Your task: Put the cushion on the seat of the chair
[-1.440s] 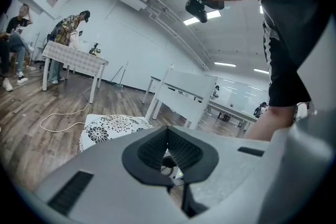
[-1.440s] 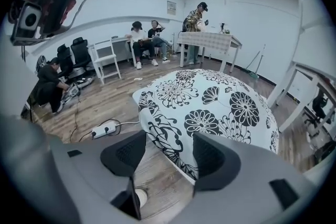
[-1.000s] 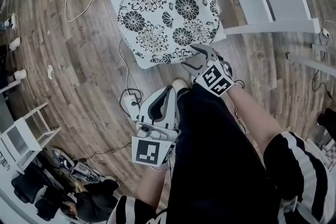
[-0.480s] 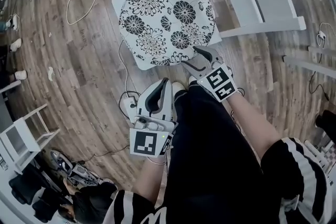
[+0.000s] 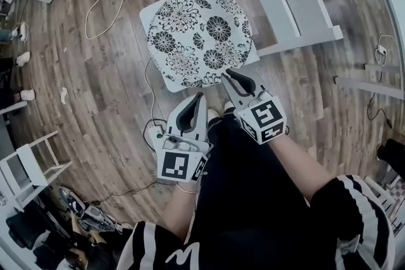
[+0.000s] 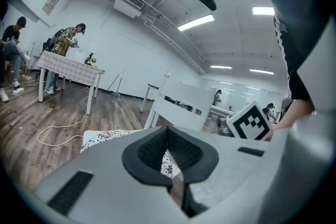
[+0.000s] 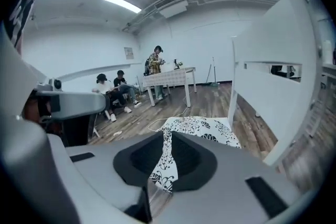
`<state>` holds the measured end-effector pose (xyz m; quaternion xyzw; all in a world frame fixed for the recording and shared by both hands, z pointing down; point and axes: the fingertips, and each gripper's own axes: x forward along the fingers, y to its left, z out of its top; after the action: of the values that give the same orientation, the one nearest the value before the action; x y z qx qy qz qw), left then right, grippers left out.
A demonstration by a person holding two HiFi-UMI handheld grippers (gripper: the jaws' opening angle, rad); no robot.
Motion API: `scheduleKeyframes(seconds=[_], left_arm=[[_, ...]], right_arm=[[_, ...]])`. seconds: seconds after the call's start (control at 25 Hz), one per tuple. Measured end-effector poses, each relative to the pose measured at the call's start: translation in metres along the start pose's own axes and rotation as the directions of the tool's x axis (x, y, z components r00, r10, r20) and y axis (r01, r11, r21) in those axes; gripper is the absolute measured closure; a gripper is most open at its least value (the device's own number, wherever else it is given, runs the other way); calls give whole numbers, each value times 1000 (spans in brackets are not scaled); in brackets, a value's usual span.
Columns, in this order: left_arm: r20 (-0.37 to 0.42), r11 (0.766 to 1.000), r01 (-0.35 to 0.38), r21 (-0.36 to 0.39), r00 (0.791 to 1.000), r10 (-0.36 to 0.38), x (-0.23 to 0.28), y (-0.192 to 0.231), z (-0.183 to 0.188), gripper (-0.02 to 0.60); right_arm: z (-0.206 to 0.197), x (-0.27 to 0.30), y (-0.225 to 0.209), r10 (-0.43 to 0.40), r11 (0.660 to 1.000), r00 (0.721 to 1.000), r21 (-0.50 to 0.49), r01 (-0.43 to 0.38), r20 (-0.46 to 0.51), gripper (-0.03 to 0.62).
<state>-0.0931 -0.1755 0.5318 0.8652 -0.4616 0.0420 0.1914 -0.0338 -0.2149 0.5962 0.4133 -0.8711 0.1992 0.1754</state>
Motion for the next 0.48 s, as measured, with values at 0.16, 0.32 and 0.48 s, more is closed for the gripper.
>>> scheduleKeyframes(seconds=[0.16,0.32,0.48], left_arm=[[14,1000,13,14,1000,-14,0,-7,18,578],[40,999,16,28,999,-18,-3,-10,40,578],[58,1000,18,21,998,-19,-6,-11,54,578]], right_arm=[[23,-18,11,-20,999,999,-44,21,26,545],[53,-31,26,-7,998,997,-55,11,77,560],[83,-37,40,8,999,991,-37,-3,131,571]])
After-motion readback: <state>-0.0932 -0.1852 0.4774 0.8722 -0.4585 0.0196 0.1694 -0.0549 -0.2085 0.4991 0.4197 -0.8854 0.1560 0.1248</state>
